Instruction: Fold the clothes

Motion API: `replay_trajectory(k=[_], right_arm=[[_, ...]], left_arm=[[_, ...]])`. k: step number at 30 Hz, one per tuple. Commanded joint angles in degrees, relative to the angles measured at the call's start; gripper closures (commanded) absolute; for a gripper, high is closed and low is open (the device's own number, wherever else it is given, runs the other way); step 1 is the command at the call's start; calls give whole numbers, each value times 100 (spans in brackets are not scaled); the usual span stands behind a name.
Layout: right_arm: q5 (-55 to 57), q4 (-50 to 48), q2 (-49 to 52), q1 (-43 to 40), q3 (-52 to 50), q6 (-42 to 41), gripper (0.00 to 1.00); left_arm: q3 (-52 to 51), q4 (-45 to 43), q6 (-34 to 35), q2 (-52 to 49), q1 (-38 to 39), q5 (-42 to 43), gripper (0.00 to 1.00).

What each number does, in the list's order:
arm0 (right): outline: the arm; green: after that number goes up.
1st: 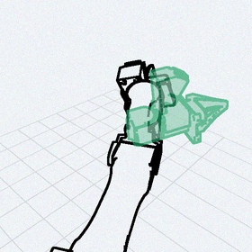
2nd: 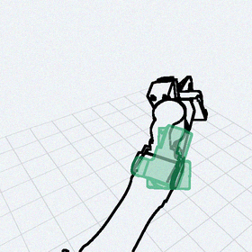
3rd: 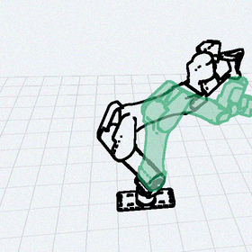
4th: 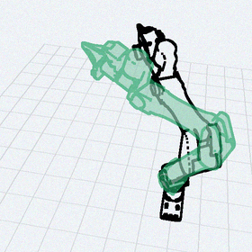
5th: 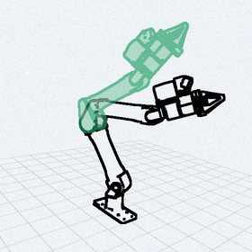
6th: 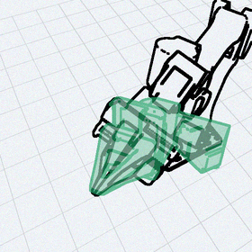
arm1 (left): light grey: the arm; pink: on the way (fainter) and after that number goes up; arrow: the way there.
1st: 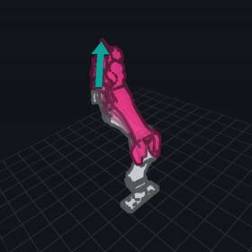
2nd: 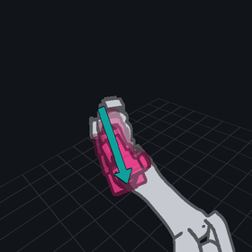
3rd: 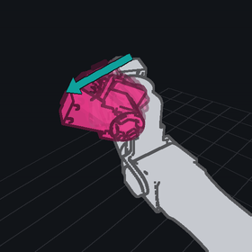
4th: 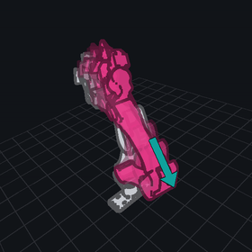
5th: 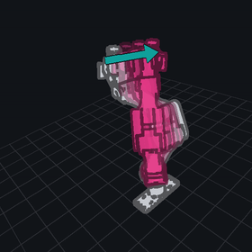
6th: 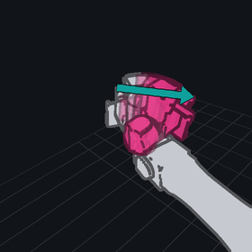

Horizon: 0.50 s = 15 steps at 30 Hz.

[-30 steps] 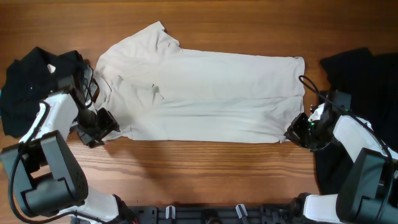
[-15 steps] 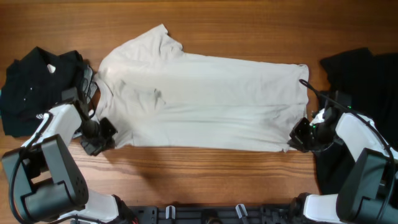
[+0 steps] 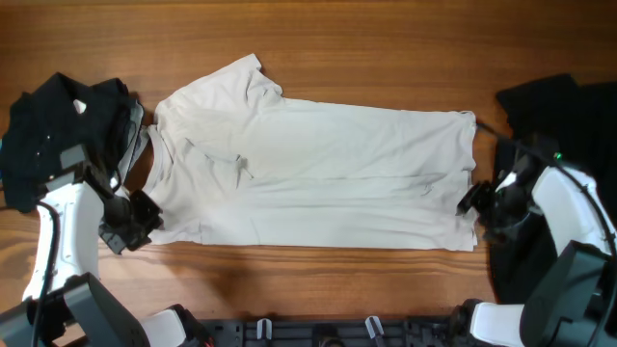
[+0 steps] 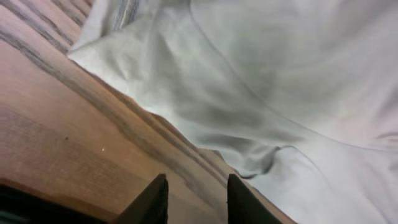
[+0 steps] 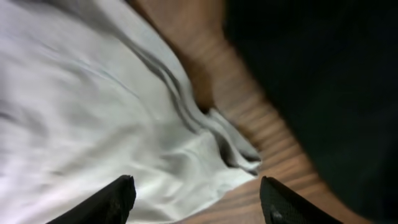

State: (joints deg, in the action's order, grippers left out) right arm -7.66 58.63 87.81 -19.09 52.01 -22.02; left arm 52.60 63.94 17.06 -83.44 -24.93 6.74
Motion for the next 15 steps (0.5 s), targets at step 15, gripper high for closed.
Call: replay_trajectory(k=[15], right_arm=[[-2065,-269,-479,-22,1779,796,39]], left_arm=[[2223,-4116,-686,-2570,2391,1008,46]])
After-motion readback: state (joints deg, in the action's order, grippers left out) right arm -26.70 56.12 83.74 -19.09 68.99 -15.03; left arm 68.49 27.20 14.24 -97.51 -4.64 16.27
